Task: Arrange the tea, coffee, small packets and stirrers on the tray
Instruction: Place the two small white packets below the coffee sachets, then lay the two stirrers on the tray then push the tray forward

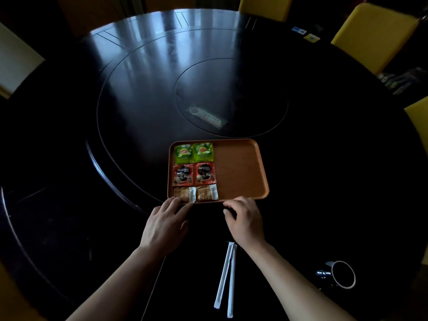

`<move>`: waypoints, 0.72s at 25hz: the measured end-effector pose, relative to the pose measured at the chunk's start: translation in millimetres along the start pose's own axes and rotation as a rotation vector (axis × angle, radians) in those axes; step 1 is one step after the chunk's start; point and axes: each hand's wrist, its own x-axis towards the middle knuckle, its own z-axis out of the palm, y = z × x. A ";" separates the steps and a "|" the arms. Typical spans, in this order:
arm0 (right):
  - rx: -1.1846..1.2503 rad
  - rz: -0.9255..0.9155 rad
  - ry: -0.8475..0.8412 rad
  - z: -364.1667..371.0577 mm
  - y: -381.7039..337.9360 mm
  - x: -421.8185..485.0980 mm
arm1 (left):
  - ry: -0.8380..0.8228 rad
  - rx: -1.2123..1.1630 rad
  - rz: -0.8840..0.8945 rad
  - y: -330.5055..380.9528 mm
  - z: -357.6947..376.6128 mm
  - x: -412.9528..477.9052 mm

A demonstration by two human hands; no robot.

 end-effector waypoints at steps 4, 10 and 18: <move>0.007 -0.004 -0.025 -4.7 7.2 -10.6 | 0.033 -0.005 -0.006 4.2 -3.2 -8.8; 0.123 0.292 -0.107 -9.4 41.1 -82.4 | -0.004 -0.296 -0.123 45.2 29.5 -65.2; -0.047 0.391 -0.441 2.7 41.7 -146.3 | -0.298 -0.316 -0.275 101.5 95.8 -81.8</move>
